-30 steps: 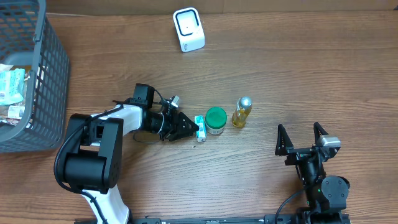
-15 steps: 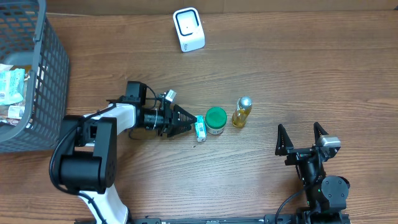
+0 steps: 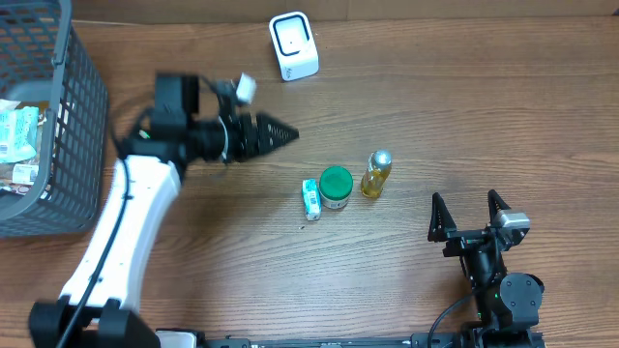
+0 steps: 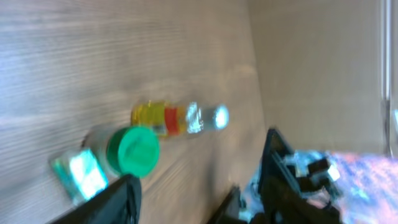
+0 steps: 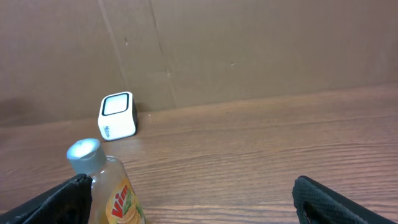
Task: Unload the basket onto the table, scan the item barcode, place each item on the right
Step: 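Move the left gripper over and down into the grey basket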
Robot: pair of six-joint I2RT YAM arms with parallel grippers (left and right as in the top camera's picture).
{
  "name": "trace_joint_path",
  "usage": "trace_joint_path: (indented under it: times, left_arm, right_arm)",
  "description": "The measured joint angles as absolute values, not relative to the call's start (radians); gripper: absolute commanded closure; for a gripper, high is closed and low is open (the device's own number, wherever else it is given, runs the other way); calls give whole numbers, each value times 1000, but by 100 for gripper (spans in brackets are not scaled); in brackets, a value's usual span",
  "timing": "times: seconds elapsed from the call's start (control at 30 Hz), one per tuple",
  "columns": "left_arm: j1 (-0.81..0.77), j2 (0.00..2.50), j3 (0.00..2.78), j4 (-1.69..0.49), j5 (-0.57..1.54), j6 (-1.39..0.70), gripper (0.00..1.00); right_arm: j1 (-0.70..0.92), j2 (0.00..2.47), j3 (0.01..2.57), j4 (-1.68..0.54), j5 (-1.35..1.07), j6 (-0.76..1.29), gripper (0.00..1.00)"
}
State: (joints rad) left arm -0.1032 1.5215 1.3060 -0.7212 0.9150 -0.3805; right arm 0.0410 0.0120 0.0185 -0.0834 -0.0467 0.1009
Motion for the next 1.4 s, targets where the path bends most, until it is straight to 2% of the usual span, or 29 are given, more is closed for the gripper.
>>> trace_joint_path:
  times: [0.07, 0.2, 0.4, 0.53, 0.7, 0.9, 1.07, 1.4]
  left_arm:
    - [-103, 1522, 1476, -863, 818, -367, 24]
    - [-103, 1525, 1815, -1085, 613, -337, 25]
    - [-103, 1525, 2217, -1241, 309, -270, 11]
    - [-104, 1525, 2341, -1226, 52, -242, 0]
    - [-104, 1528, 2368, -1074, -252, -180, 1]
    - [-102, 1559, 2370, -897, -531, 16, 0]
    - [-59, 1593, 2370, -890, -619, 117, 0]
    - [136, 1633, 2335, -893, -570, 162, 0]
  right_arm:
    - [41, 12, 19, -83, -47, 101, 0]
    - [41, 11, 19, -84, -47, 101, 0]
    - [41, 11, 19, -83, -47, 101, 0]
    - [41, 11, 19, -83, -47, 101, 0]
    - [41, 11, 19, -83, -47, 101, 0]
    - [41, 11, 19, -83, -47, 101, 0]
    - [41, 11, 19, -83, -47, 101, 0]
    - [41, 11, 19, -83, -47, 101, 0]
